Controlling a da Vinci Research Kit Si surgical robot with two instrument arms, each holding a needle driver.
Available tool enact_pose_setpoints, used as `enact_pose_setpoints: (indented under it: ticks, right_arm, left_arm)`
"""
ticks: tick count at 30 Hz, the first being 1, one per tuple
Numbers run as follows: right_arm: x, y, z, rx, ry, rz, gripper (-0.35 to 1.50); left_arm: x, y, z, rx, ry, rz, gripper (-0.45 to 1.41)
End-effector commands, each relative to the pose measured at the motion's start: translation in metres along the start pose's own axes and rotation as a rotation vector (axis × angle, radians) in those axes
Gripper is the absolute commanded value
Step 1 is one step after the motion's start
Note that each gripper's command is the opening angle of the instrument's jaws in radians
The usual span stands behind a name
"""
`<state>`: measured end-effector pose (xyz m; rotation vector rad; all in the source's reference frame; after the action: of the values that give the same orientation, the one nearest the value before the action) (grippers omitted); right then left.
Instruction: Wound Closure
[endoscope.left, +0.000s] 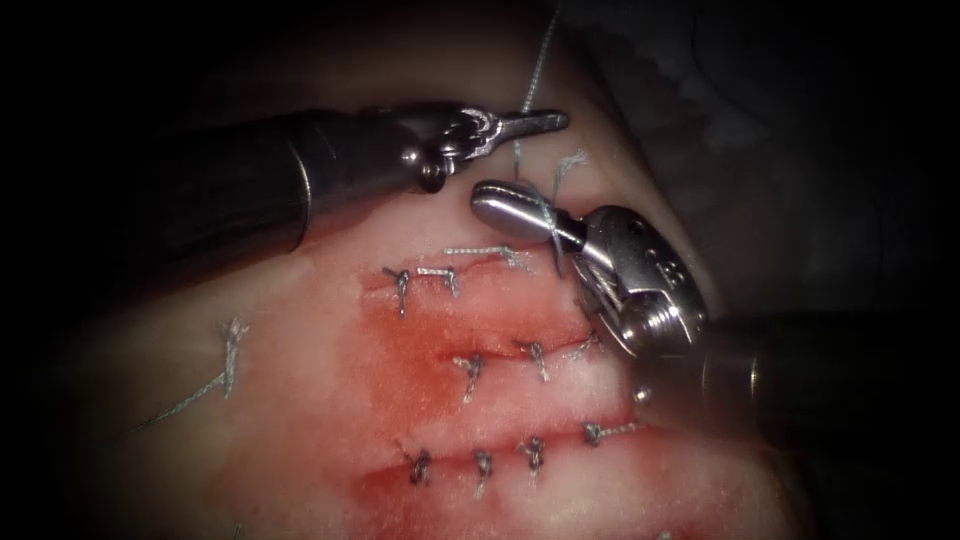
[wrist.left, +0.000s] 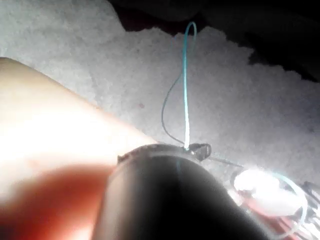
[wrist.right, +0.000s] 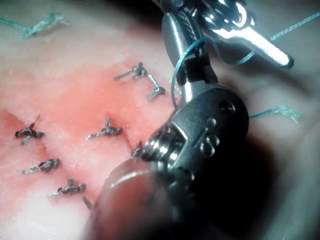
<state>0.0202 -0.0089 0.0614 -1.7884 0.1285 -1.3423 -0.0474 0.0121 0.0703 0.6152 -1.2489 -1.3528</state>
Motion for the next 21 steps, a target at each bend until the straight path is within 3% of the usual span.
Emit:
enact_pose_setpoints:
  ticks: [1,5,9,12,15,16,21]
  right_arm:
    - [0.0004,0.0002,0.0009,0.053,-0.019,-0.012,0.46]
    - [0.0004,0.0002,0.0009,0.159,-0.054,-0.002,0.86]
    - [0.0004,-0.0001,0.0007,0.266,-0.08,0.048,0.89]
    - [0.0002,-0.0003,0.0005,0.336,-0.046,0.085,0.84]
    - [0.0003,-0.0006,-0.0002,0.493,0.128,0.13,0.71]
    - [0.0004,-0.0007,-0.0003,0.554,0.161,0.188,0.54]
    - [0.0004,-0.001,-0.0005,0.669,0.164,0.302,0.14]
  left_arm:
    - [-0.0005,0.0,0.0004,0.0,0.009,0.01,-0.45]
    - [0.0003,-0.0001,-0.0012,-0.008,0.028,0.017,-0.45]
    - [0.0002,-0.0008,-0.0037,-0.06,0.054,0.024,-0.45]
    - [0.0,-0.0015,-0.0049,-0.09,0.059,0.021,-0.45]
    - [-0.0009,-0.003,-0.0046,-0.1,0.046,0.0,-0.45]
    - [-0.0006,-0.0034,-0.0044,-0.089,0.052,-0.002,-0.45]
    - [0.001,-0.0046,-0.0045,-0.078,0.1,-0.002,-0.45]
